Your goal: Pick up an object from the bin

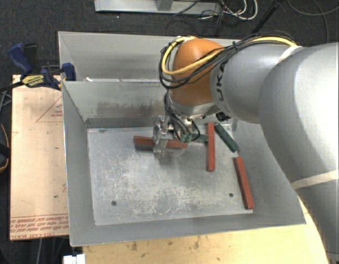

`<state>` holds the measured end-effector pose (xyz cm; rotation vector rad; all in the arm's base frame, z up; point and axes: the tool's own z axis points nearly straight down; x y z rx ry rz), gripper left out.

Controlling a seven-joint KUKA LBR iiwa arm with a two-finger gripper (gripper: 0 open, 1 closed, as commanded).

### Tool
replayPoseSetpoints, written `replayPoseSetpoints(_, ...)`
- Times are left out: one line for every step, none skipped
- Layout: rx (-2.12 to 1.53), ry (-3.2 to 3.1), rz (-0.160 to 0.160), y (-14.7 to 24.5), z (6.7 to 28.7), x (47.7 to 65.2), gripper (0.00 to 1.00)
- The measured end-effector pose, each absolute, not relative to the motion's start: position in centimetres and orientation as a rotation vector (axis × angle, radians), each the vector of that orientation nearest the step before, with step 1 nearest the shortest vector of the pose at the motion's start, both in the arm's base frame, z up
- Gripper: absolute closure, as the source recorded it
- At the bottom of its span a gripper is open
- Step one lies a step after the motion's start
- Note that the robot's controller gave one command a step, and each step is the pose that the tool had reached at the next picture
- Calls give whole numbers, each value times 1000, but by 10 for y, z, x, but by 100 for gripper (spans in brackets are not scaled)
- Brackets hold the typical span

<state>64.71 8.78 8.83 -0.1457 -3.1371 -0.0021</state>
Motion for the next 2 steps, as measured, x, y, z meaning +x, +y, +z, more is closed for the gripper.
replayPoseSetpoints(-146, -3138, -2, 88, 104, 648, 100)
replayPoseSetpoints(-146, -3140, -2, 88, 119, 648, 100)
